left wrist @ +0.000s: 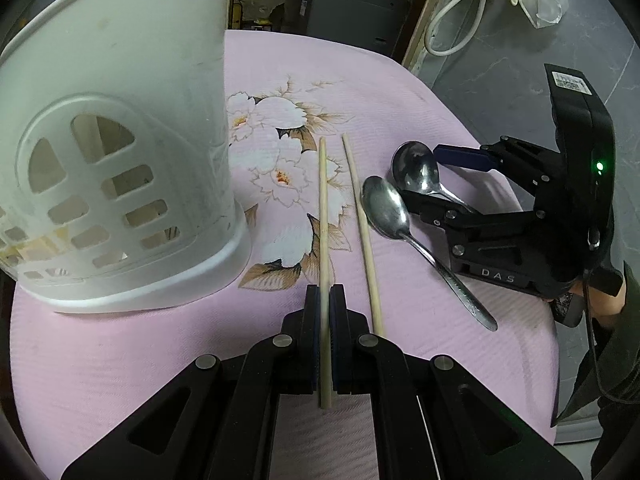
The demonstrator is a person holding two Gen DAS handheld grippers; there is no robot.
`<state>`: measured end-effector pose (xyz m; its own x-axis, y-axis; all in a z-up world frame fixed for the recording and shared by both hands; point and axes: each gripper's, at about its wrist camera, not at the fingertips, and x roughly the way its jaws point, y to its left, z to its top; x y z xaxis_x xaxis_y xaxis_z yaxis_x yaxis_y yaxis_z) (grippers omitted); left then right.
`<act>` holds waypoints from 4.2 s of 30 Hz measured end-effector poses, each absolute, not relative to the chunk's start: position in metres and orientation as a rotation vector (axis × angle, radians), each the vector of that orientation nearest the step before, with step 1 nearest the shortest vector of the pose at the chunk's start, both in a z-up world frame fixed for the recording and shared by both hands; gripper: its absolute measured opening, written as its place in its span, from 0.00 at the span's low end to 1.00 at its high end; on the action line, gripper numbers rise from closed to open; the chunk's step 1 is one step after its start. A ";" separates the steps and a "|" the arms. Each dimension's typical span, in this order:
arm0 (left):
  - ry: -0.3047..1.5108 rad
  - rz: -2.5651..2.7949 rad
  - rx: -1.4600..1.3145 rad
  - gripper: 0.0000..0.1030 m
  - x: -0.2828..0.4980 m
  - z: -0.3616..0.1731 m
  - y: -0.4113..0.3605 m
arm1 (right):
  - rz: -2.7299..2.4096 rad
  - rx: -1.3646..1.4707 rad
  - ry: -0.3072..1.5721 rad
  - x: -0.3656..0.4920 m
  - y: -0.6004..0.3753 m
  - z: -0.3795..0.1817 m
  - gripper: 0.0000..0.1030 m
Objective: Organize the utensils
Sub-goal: 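Grasp the chopstick with the left tool while the right tool grasps a silver spoon, then lift the chopstick with the left tool while the right tool lifts the spoon, then carry the chopstick and spoon over the white holder and lower them in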
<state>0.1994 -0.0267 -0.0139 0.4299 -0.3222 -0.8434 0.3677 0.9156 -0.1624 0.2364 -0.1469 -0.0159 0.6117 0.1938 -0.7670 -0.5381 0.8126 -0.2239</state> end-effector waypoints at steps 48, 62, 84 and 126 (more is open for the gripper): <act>0.438 -0.374 -0.125 0.02 0.133 0.043 -0.004 | 0.403 -0.235 0.429 0.165 -0.157 0.037 0.35; 0.406 -0.350 -0.213 0.02 0.125 0.059 0.031 | 0.417 -0.192 0.400 0.162 -0.149 0.046 0.34; 0.431 -0.359 -0.218 0.02 0.128 0.056 0.035 | 0.418 -0.147 0.399 0.160 -0.154 0.047 0.34; 0.426 -0.354 -0.217 0.02 0.131 0.053 0.037 | 0.407 -0.087 0.337 0.151 -0.167 0.061 0.04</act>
